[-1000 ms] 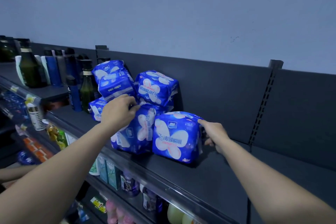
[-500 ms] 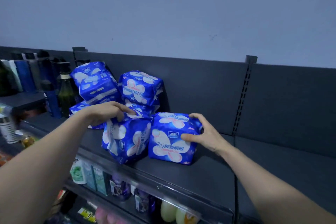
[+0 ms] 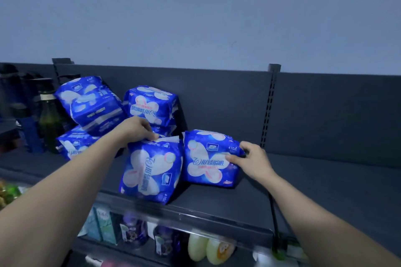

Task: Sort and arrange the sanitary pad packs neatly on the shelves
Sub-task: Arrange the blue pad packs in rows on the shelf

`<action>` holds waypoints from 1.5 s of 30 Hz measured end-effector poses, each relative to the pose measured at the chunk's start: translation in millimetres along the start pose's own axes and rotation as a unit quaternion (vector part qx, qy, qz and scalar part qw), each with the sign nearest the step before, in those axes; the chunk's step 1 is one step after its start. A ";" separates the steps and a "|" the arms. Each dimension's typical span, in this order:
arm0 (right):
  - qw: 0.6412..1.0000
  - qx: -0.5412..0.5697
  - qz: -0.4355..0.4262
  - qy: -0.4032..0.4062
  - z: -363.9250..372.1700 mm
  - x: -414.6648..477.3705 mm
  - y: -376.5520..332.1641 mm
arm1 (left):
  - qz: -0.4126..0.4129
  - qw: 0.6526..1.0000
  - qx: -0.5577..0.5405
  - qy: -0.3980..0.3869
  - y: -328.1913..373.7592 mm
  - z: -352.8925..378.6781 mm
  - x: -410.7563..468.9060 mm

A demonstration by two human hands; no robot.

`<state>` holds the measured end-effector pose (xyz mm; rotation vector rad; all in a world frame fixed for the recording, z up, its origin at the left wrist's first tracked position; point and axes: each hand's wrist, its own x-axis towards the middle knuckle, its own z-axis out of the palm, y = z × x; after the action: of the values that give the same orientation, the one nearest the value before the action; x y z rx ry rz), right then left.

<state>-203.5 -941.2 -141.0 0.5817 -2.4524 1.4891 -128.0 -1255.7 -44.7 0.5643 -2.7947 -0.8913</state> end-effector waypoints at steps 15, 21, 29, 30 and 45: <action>0.949 -0.071 0.100 0.290 -108.9 -63.2 17.6 | 0.082 0.951 -0.297 -0.018 90.4 82.3 19.4; 0.906 -0.086 0.131 0.393 -179.9 -102.5 25.3 | 0.083 0.926 -0.359 -0.081 145.7 135.6 -7.3; 0.854 -0.116 0.155 0.482 -296.1 -177.5 34.2 | 0.093 0.883 -0.426 -0.171 235.4 207.8 -71.3; 0.847 -0.122 0.161 0.491 -312.7 -188.3 34.7 | 0.093 0.877 -0.433 -0.184 248.4 216.6 -82.4; 0.751 -0.214 0.226 0.582 -539.4 -382.3 48.1 | 0.059 0.788 -0.515 -0.333 451.0 357.1 -257.5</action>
<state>107.4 -359.8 -72.7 -0.8668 -1.7389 0.8264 -121.0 -626.4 -79.2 -0.1582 -2.1310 -2.6622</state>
